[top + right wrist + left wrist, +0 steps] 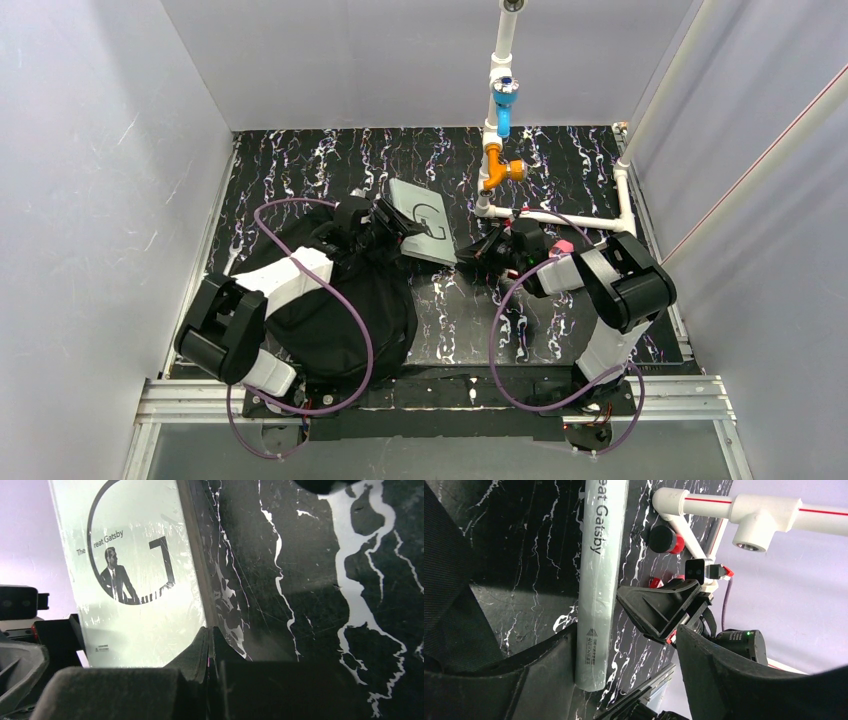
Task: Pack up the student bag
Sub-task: Pick up the book from the center of the board.
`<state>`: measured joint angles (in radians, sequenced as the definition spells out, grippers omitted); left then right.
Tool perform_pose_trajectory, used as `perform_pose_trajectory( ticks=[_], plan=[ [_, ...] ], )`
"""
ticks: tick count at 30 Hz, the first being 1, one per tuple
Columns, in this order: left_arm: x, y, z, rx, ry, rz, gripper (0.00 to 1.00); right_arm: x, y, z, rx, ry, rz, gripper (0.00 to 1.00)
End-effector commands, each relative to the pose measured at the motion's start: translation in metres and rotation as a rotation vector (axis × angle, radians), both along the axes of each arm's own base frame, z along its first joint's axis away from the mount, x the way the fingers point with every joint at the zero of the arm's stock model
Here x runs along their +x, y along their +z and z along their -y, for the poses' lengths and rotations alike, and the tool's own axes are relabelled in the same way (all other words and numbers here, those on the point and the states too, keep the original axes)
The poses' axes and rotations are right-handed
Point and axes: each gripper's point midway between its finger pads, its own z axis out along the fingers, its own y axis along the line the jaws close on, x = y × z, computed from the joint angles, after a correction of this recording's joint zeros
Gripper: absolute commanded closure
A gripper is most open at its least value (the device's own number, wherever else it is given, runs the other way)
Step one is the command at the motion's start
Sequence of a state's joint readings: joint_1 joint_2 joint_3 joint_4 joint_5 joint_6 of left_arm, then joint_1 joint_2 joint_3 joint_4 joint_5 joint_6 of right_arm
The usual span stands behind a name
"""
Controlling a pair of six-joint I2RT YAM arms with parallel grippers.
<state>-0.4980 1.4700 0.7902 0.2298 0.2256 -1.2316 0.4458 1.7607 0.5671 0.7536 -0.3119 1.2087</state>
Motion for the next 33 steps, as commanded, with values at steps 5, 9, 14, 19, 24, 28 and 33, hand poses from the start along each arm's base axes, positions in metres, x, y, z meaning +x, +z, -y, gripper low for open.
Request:
perform_pose_trajectory(
  ticks=[5, 9, 14, 19, 24, 28, 33],
  plan=[
    [-0.01, 0.01, 0.035, -0.048, -0.128, 0.043, 0.49, -0.011, 0.027, -0.02, 0.048, 0.101, 0.082, 0.99],
    [-0.012, 0.003, 0.018, 0.11, -0.147, 0.091, 0.75, -0.015, 0.03, -0.018, 0.021, 0.13, 0.105, 0.99],
    [-0.011, 0.012, -0.014, 0.331, -0.163, 0.177, 1.0, -0.03, 0.024, -0.003, -0.173, 0.226, 0.139, 0.64],
    [-0.026, 0.049, -0.032, 0.441, -0.248, 0.28, 1.0, -0.057, 0.036, 0.032, -0.42, 0.336, 0.22, 0.3],
    [-0.076, 0.114, -0.05, 0.455, -0.4, 0.406, 1.0, -0.105, 0.054, 0.058, -0.584, 0.488, 0.269, 0.06],
    [-0.128, 0.173, -0.06, 0.409, -0.561, 0.581, 1.0, -0.14, 0.084, 0.044, -0.585, 0.598, 0.423, 0.02],
    [-0.174, 0.19, -0.079, 0.42, -0.686, 0.641, 1.0, -0.159, 0.136, 0.014, -0.485, 0.64, 0.634, 0.02]
  ],
)
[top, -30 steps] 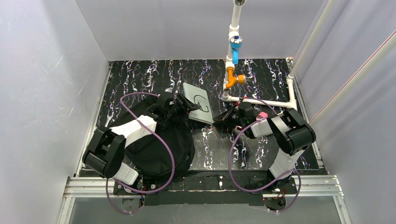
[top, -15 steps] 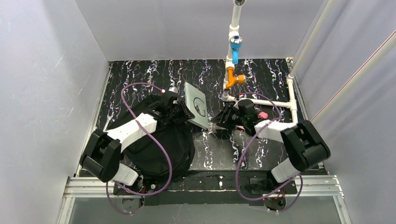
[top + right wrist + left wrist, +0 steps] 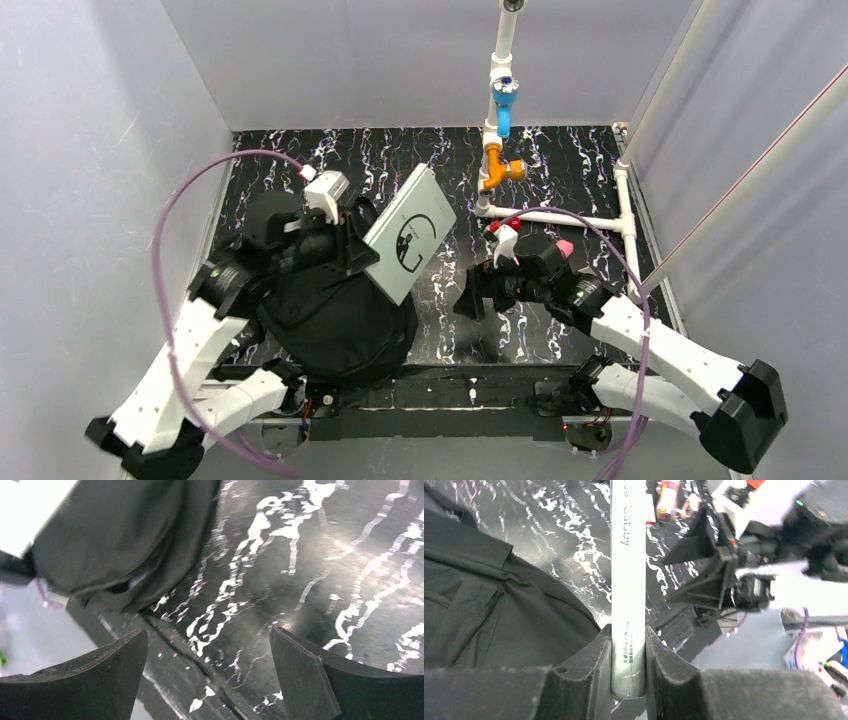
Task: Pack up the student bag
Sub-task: Pick up the book from the center of the board.
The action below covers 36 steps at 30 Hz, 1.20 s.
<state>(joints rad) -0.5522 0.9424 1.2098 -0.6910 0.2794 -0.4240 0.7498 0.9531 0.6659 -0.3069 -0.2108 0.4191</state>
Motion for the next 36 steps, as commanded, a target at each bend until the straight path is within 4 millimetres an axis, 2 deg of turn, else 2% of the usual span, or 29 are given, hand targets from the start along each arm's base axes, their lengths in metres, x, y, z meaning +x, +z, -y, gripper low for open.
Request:
perform_pose_trajectory(
  ticks=[1, 5, 7, 9, 12, 17, 22, 25, 28, 30, 36],
  plan=[
    [-0.049, 0.025, -0.012, 0.021, -0.202, 0.084, 1.0, 0.0, 0.057, -0.014, 0.086, 0.07, 0.16, 0.02],
    [-0.062, 0.024, -0.014, 0.025, -0.245, 0.059, 1.0, 0.011, 0.114, -0.023, 0.162, 0.047, 0.225, 0.02],
    [-0.067, 0.025, -0.009, 0.0, -0.277, 0.041, 1.0, 0.016, 0.13, -0.025, 0.186, 0.04, 0.237, 0.02],
    [-0.072, 0.025, -0.002, -0.04, -0.313, 0.011, 1.0, 0.018, 0.136, -0.027, 0.202, 0.059, 0.227, 0.02],
    [-0.081, 0.025, 0.009, -0.098, -0.381, -0.032, 1.0, 0.009, 0.14, -0.034, 0.267, 0.17, 0.189, 0.02],
    [-0.099, 0.032, 0.02, -0.193, -0.485, -0.064, 1.0, 0.012, 0.12, -0.025, 0.284, 0.194, 0.124, 0.02],
    [-0.098, 0.035, 0.029, -0.257, -0.512, -0.073, 1.0, -0.021, 0.109, -0.041, 0.501, 0.383, -0.02, 0.02],
    [-0.092, 0.033, 0.035, -0.271, -0.52, -0.086, 1.0, -0.037, 0.115, -0.044, 0.635, 0.455, -0.078, 0.02],
    [-0.084, 0.028, 0.04, -0.266, -0.525, -0.087, 1.0, -0.055, 0.125, -0.04, 0.742, 0.516, -0.115, 0.02],
    [-0.077, 0.025, 0.043, -0.258, -0.525, -0.088, 1.0, -0.065, 0.136, -0.035, 0.79, 0.544, -0.103, 0.07],
    [-0.058, 0.006, 0.045, -0.209, -0.518, -0.121, 1.0, -0.084, 0.142, -0.023, 0.828, 0.555, -0.092, 0.38]
  ],
)
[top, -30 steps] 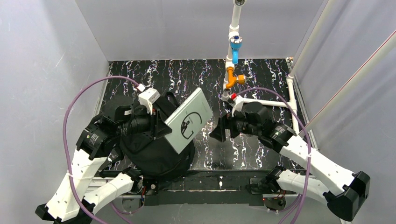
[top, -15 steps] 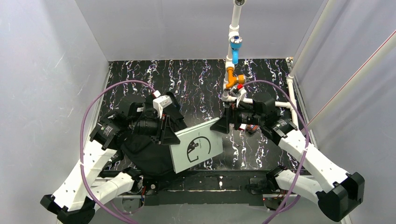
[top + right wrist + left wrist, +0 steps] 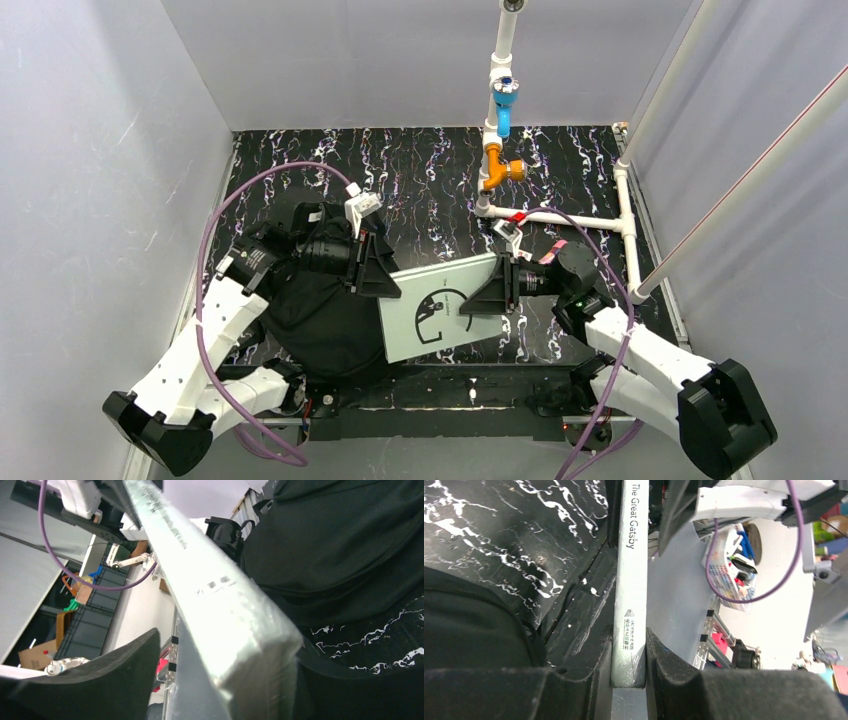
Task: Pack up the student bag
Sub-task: Pick up the book from the center of the board, then place the book in the student bag.
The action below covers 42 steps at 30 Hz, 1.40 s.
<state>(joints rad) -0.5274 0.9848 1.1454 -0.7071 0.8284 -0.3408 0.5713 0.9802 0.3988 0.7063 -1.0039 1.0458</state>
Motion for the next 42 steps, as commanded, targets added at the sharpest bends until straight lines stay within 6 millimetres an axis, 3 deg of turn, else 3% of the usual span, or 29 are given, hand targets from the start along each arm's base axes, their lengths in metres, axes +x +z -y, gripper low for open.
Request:
perform_pose_trajectory(
  ticks=[1, 4, 5, 6, 8, 10, 11, 13, 15, 17, 24, 30, 35, 37, 39, 42],
  plan=[
    [0.014, 0.009, 0.008, -0.037, -0.044, 0.073, 1.0, -0.03, 0.051, 0.011, 0.169, 0.081, 0.125, 0.46],
    [0.025, -0.004, 0.002, 0.041, -0.004, 0.075, 1.0, -0.039, 0.058, 0.017, 0.217, 0.094, 0.105, 0.81],
    [0.031, -0.012, -0.003, 0.099, 0.03, 0.071, 0.96, -0.042, 0.061, 0.019, 0.232, 0.095, 0.098, 0.9],
    [0.037, -0.02, -0.011, 0.166, 0.071, 0.071, 0.84, -0.043, 0.062, 0.02, 0.237, 0.091, 0.091, 0.98],
    [0.058, -0.04, -0.042, 0.363, 0.232, 0.113, 0.5, -0.038, 0.055, 0.018, 0.195, 0.066, 0.059, 0.99],
    [0.074, -0.055, -0.082, 0.558, 0.406, 0.159, 0.25, -0.019, 0.026, 0.011, 0.041, -0.025, 0.003, 0.99],
    [0.077, -0.061, -0.1, 0.632, 0.479, 0.17, 0.14, -0.006, 0.015, 0.01, -0.073, -0.103, 0.007, 0.99],
    [0.077, -0.072, -0.124, 0.728, 0.577, 0.164, 0.09, 0.022, -0.03, 0.031, -0.392, -0.305, 0.016, 0.99],
    [0.061, -0.083, -0.116, 0.698, 0.511, 0.111, 0.12, 0.03, -0.053, 0.057, -0.6, -0.419, -0.013, 0.99],
    [0.035, -0.098, -0.093, 0.632, 0.379, 0.003, 0.2, 0.037, -0.057, 0.068, -0.672, -0.491, -0.041, 0.99],
    [-0.015, -0.142, -0.072, 0.885, 0.139, -0.007, 0.21, 0.046, -0.056, 0.079, -0.73, -0.565, -0.038, 0.99],
    [-0.013, -0.177, -0.073, 1.069, 0.147, 0.011, 0.23, 0.047, -0.058, 0.071, -0.7, -0.569, -0.103, 0.99],
    [-0.015, -0.194, -0.066, 1.139, 0.095, 0.014, 0.26, 0.04, -0.062, 0.062, -0.661, -0.523, -0.16, 0.99],
    [-0.015, -0.194, -0.066, 1.17, 0.071, 0.045, 0.33, 0.04, -0.061, 0.062, -0.66, -0.523, -0.164, 0.99],
    [-0.006, -0.185, -0.079, 1.237, 0.107, 0.1, 0.47, 0.039, -0.06, 0.062, -0.661, -0.523, -0.166, 0.99],
    [0.015, -0.155, -0.095, 1.257, 0.206, 0.233, 0.8, 0.039, -0.059, 0.065, -0.68, -0.526, -0.156, 0.99]
  ],
)
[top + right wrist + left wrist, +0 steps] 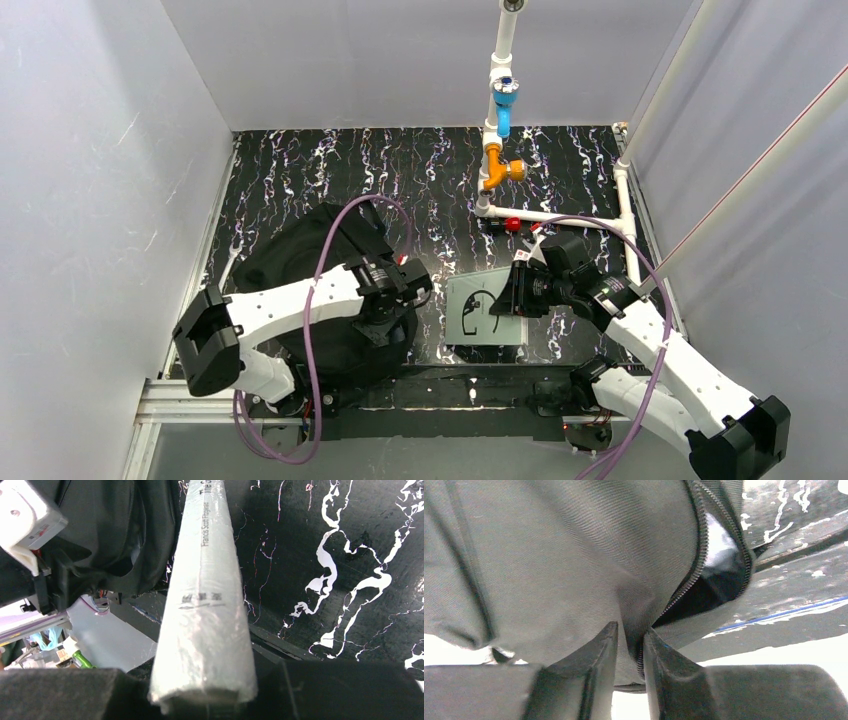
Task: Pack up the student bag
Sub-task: Place the book in the student bag.
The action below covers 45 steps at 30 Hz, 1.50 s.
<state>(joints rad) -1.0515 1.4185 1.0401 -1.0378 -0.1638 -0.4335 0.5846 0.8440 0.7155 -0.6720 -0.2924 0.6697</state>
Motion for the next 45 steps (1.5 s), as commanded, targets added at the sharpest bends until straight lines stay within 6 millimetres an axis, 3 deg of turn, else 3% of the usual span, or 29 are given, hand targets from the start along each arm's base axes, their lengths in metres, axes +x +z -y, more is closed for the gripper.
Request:
perform_pose_trajectory(
  ticks=[1, 2, 6, 11, 15, 17, 23, 27, 29, 35, 37, 41, 45],
  plan=[
    [0.037, 0.055, -0.029, 0.064, 0.005, 0.267, 0.93, 0.011, 0.033, -0.015, 0.096, 0.033, 0.092, 0.99],
    [0.043, 0.068, -0.031, 0.046, 0.009, 0.323, 1.0, 0.01, 0.034, -0.015, 0.093, 0.039, 0.089, 0.99],
    [0.066, 0.114, -0.043, -0.016, 0.052, 0.534, 1.0, 0.004, 0.043, -0.025, 0.144, 0.077, 0.055, 0.99],
    [0.082, 0.152, -0.035, -0.212, 0.134, 0.657, 1.0, -0.006, 0.098, -0.051, 0.392, 0.092, -0.013, 0.99],
    [0.091, 0.166, -0.016, -0.412, 0.203, 0.617, 1.0, -0.009, 0.145, -0.065, 0.632, 0.067, -0.047, 0.99],
    [0.097, 0.171, -0.009, -0.457, 0.211, 0.605, 1.0, -0.011, 0.153, -0.069, 0.703, 0.068, -0.074, 0.99],
    [0.107, 0.2, 0.016, -0.588, 0.188, 0.606, 1.0, -0.007, 0.15, -0.078, 0.779, 0.036, -0.129, 0.99],
    [0.107, 0.227, 0.03, -0.68, 0.163, 0.599, 1.0, -0.005, 0.149, -0.093, 0.808, 0.008, -0.133, 0.99],
    [0.105, 0.232, 0.036, -0.706, 0.149, 0.578, 1.0, -0.004, 0.147, -0.104, 0.806, 0.0, -0.126, 0.99],
    [0.099, 0.22, 0.049, -0.73, 0.131, 0.499, 1.0, 0.012, 0.125, -0.143, 0.778, -0.082, -0.125, 0.99],
    [0.096, 0.216, 0.05, -0.731, 0.131, 0.48, 1.0, 0.023, 0.123, -0.151, 0.758, -0.126, -0.084, 0.99],
    [0.088, 0.21, 0.061, -0.791, 0.136, 0.422, 1.0, 0.055, 0.098, -0.157, 0.677, -0.295, 0.004, 0.99],
    [0.082, 0.207, 0.071, -0.828, 0.126, 0.378, 1.0, 0.073, 0.099, -0.188, 0.744, -0.347, 0.058, 0.99]
  ],
)
